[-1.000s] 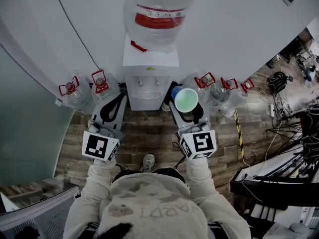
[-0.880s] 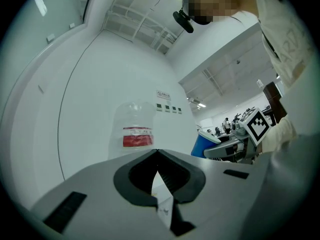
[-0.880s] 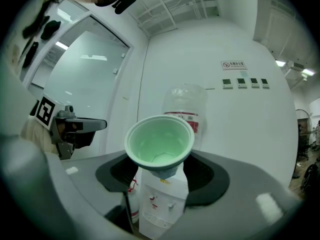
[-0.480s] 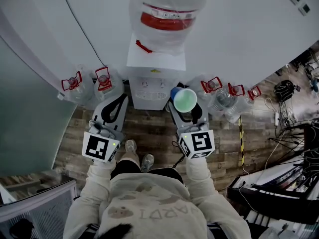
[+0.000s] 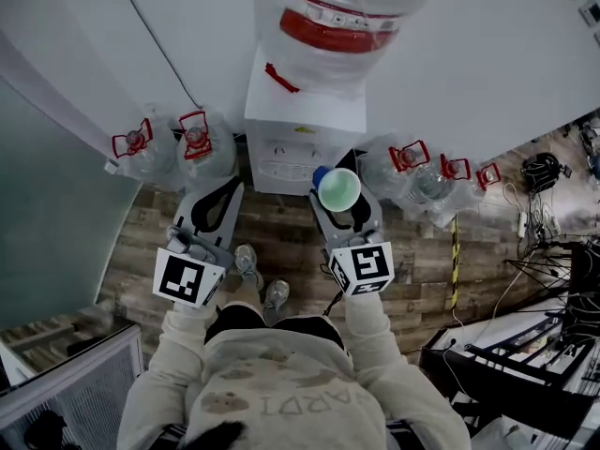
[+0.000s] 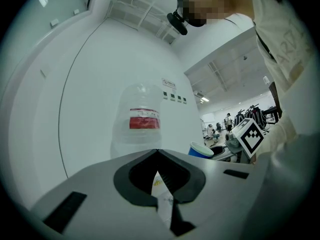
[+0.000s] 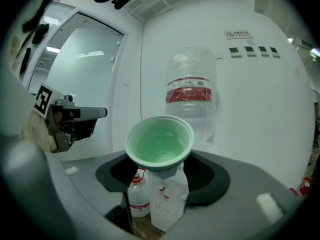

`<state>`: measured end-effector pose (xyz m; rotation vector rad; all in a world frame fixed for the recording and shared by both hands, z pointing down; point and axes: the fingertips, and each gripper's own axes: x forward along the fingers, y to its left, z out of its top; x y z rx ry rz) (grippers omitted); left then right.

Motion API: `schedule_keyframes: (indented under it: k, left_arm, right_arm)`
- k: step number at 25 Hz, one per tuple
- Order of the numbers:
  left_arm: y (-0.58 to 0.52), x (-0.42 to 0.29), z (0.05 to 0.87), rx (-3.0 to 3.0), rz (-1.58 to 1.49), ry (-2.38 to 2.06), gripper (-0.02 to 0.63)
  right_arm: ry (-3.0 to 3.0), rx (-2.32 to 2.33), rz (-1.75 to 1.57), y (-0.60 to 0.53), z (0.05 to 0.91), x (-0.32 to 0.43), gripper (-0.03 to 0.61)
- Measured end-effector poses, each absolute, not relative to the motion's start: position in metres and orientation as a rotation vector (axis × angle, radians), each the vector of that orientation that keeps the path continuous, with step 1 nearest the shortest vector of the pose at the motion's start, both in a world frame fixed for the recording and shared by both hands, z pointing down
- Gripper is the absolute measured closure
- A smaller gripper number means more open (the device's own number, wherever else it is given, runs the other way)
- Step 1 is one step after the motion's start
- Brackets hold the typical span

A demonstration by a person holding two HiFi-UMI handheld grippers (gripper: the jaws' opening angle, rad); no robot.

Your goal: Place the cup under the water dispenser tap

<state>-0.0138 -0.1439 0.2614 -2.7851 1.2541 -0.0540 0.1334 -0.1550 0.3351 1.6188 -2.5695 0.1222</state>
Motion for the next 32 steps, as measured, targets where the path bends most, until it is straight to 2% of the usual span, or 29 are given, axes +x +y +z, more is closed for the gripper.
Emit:
schedule_keyframes:
  k: [11,32]
  left_arm:
    - [-0.182,-0.025,0.315,-2.866,-0.104,1.345,0.609]
    - [-0.235,-0.025,0.445,-2.998,-0.248,1.303,0.609]
  right_arm:
    - [-2.528,1.576,0.323,-0.207,0.425,0.114,0.292]
    - [-2.408,1.507,0.413,-0.278,0.593,0.089,0.293]
